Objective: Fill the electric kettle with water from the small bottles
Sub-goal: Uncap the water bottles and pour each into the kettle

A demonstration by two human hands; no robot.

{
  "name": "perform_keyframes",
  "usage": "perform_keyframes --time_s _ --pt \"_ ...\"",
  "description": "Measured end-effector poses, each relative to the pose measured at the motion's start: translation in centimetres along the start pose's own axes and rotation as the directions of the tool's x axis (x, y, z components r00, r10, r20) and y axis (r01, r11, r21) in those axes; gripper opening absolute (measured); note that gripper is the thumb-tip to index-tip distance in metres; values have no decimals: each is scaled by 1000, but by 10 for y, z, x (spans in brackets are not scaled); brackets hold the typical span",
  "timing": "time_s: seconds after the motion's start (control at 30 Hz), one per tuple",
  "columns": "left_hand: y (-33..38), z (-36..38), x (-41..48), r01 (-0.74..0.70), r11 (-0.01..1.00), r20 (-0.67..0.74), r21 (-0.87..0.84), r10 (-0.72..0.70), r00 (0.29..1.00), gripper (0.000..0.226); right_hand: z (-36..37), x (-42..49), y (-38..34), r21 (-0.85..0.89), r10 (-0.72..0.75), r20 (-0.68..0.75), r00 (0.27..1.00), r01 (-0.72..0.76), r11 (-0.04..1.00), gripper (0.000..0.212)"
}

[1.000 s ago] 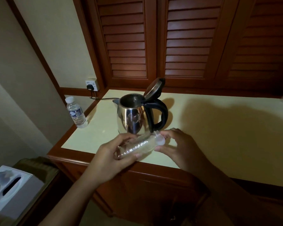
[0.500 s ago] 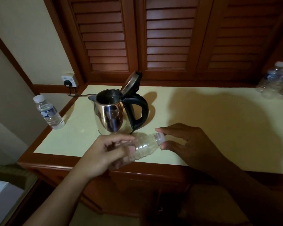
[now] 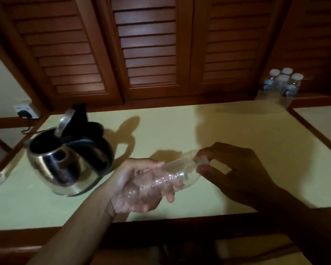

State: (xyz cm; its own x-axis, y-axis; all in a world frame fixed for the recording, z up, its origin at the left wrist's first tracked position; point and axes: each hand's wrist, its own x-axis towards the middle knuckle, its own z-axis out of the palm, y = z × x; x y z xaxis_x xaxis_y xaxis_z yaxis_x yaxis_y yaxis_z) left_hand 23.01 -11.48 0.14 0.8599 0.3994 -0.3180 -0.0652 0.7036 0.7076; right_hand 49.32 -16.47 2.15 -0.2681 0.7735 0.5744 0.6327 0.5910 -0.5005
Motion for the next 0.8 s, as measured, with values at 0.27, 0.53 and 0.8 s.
perform_keyframes --time_s 0.27,0.53,0.8 --pt "20 89 148 -233 773 -243 591 446 861 26 -101 6 99 86 671 142 727 -685 724 70" --pt "25 113 272 29 159 -133 987 697 705 59 -177 -16 185 178 598 -60 800 -581 795 27" --pt "27 109 389 65 263 -228 963 661 715 59 -186 -31 263 444 624 -141 769 -514 734 27"
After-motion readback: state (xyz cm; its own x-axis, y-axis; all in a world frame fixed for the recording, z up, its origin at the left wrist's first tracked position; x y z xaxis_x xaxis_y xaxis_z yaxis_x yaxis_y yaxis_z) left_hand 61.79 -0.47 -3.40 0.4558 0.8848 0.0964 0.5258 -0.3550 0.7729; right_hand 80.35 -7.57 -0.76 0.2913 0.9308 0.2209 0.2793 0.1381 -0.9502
